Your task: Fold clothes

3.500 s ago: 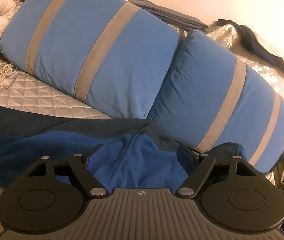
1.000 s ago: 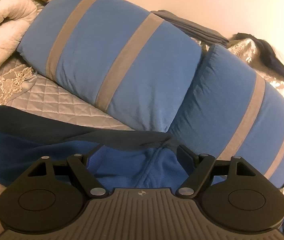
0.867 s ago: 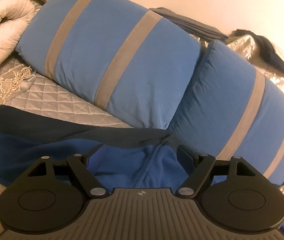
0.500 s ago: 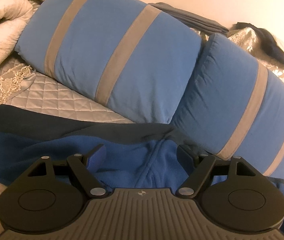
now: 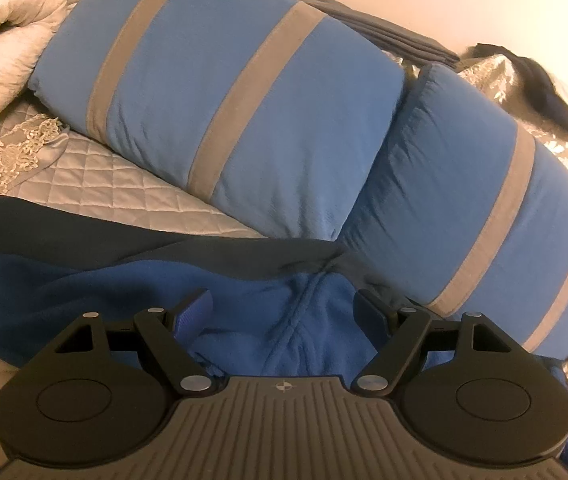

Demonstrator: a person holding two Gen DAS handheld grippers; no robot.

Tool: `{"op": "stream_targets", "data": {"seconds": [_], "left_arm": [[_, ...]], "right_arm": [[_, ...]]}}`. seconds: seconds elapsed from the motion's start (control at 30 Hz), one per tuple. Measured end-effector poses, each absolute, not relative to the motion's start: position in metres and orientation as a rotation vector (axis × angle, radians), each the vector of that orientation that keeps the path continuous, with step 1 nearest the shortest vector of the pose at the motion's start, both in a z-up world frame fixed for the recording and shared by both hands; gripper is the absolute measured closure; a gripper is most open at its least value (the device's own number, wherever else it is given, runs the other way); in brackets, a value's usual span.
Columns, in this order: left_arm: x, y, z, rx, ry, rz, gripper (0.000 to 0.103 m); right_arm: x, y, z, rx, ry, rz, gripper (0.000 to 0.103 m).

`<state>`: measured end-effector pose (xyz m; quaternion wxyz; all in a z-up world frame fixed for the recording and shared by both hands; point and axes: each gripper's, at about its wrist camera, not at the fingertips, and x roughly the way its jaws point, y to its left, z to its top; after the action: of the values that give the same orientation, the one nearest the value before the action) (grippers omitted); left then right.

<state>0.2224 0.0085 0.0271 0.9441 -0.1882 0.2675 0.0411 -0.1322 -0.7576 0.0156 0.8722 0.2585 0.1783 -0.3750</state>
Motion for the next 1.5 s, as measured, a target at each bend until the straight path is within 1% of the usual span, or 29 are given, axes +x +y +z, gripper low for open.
{"op": "stream_targets", "data": {"seconds": [0.07, 0.1, 0.13, 0.17, 0.2, 0.27, 0.4, 0.47, 0.5, 0.53, 0.57, 0.6, 0.67, 0.73, 0.83, 0.97, 1.03, 1.1, 1.2, 1.43, 1.5], "left_arm": [[0.222, 0.009, 0.026, -0.384, 0.548, 0.086, 0.028], [0.223, 0.009, 0.026, -0.384, 0.549, 0.088, 0.028], [0.223, 0.009, 0.026, -0.384, 0.550, 0.089, 0.028], [0.223, 0.009, 0.026, -0.386, 0.551, 0.089, 0.028], [0.223, 0.009, 0.025, -0.387, 0.552, 0.088, 0.028], [0.223, 0.008, 0.025, -0.386, 0.554, 0.084, 0.028], [0.223, 0.007, 0.024, -0.383, 0.558, 0.079, 0.028], [0.223, 0.007, 0.024, -0.381, 0.560, 0.077, 0.028], [0.223, 0.007, 0.024, -0.381, 0.560, 0.075, 0.028], [0.223, 0.006, 0.024, -0.381, 0.560, 0.073, 0.028], [0.223, 0.006, 0.024, -0.382, 0.559, 0.071, 0.028], [0.223, 0.006, 0.024, -0.382, 0.558, 0.067, 0.028], [0.223, 0.004, 0.025, -0.381, 0.554, 0.051, 0.028], [0.222, 0.002, 0.025, -0.377, 0.544, 0.025, 0.028], [0.219, -0.003, 0.027, -0.360, 0.508, -0.017, 0.028], [0.194, -0.008, 0.042, -0.301, 0.426, -0.069, 0.028], [0.177, -0.010, 0.051, -0.265, 0.383, -0.093, 0.028], [0.158, -0.011, 0.064, -0.233, 0.371, -0.112, 0.028], [0.127, -0.009, 0.092, -0.191, 0.378, -0.139, 0.028], [0.059, -0.003, 0.188, -0.077, 0.436, -0.229, 0.028], [0.043, -0.002, 0.215, -0.046, 0.458, -0.253, 0.028]], "right_arm": [[-0.135, -0.759, 0.014, 0.555, 0.364, -0.758, 0.059], [-0.138, -0.758, 0.015, 0.561, 0.347, -0.752, 0.061], [-0.141, -0.757, 0.015, 0.566, 0.328, -0.747, 0.075], [-0.145, -0.757, 0.015, 0.582, 0.307, -0.746, 0.085], [-0.149, -0.757, 0.014, 0.609, 0.290, -0.756, 0.088], [-0.154, -0.761, 0.008, 0.677, 0.277, -0.778, 0.088], [-0.163, -0.782, -0.013, 0.941, 0.224, -0.797, 0.087], [-0.161, -0.783, -0.014, 0.977, 0.222, -0.803, 0.081], [-0.160, -0.784, -0.014, 0.992, 0.222, -0.806, 0.075], [-0.159, -0.781, -0.012, 0.974, 0.231, -0.813, 0.067], [-0.158, -0.778, -0.009, 0.949, 0.242, -0.820, 0.053], [-0.157, -0.776, -0.006, 0.925, 0.253, -0.828, 0.043], [-0.157, -0.770, -0.001, 0.888, 0.267, -0.837, 0.035], [-0.162, -0.763, 0.003, 0.874, 0.265, -0.824, 0.035], [-0.167, -0.750, 0.014, 0.837, 0.265, -0.816, 0.030], [-0.172, -0.731, 0.035, 0.785, 0.258, -0.760, 0.021], [-0.173, -0.718, 0.049, 0.745, 0.282, -0.711, 0.017], [-0.173, -0.705, 0.065, 0.688, 0.328, -0.647, 0.011], [-0.170, -0.685, 0.083, 0.602, 0.386, -0.545, 0.004], [-0.159, -0.643, 0.125, 0.482, 0.538, -0.320, 0.001], [-0.159, -0.630, 0.145, 0.454, 0.551, -0.259, 0.001]]}}
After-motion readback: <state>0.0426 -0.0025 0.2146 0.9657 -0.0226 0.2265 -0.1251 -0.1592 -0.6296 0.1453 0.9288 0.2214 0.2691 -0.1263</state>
